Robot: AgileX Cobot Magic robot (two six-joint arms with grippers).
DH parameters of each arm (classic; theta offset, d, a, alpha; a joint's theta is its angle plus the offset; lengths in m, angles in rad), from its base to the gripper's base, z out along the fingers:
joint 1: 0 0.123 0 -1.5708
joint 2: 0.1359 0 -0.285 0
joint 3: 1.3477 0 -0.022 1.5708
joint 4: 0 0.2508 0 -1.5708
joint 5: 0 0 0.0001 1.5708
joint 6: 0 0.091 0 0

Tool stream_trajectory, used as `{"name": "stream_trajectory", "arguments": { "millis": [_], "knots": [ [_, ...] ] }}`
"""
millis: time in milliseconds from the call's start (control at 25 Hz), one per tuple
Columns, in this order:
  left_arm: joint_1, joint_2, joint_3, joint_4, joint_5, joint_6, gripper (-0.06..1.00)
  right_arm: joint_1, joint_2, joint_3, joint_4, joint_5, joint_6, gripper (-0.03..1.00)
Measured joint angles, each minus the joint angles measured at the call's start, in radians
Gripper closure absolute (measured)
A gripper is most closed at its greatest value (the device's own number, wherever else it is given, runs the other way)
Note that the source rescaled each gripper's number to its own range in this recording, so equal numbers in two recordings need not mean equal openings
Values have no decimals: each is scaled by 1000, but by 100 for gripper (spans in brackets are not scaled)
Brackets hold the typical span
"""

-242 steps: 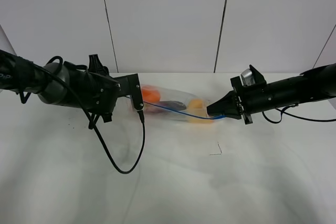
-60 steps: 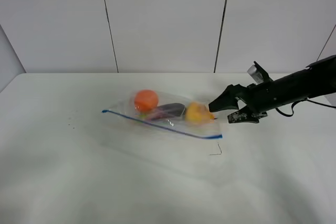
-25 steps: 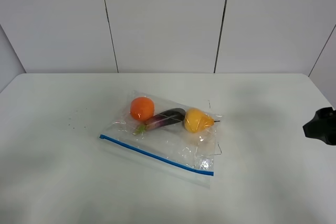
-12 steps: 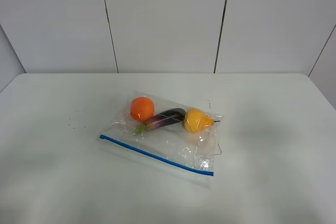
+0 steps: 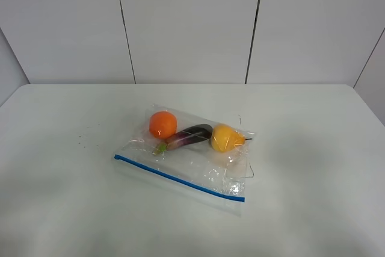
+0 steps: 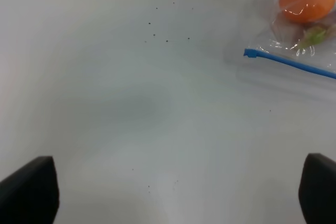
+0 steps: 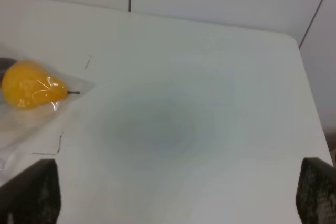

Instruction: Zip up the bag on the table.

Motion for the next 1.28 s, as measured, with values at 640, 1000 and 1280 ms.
{"name": "stream_trajectory", "arguments": {
  "millis": [640, 1000, 1280],
  "knots": [
    [0, 0, 0, 0, 0, 0, -5, 0, -130, 58, 21, 0, 2, -3],
    [0, 0, 0, 1, 0, 0, -5, 0, -130, 58, 32, 4, 2, -3],
    [0, 0, 0, 1, 0, 0, -5, 0, -130, 58, 39, -22, 2, -3]
  ]
}}
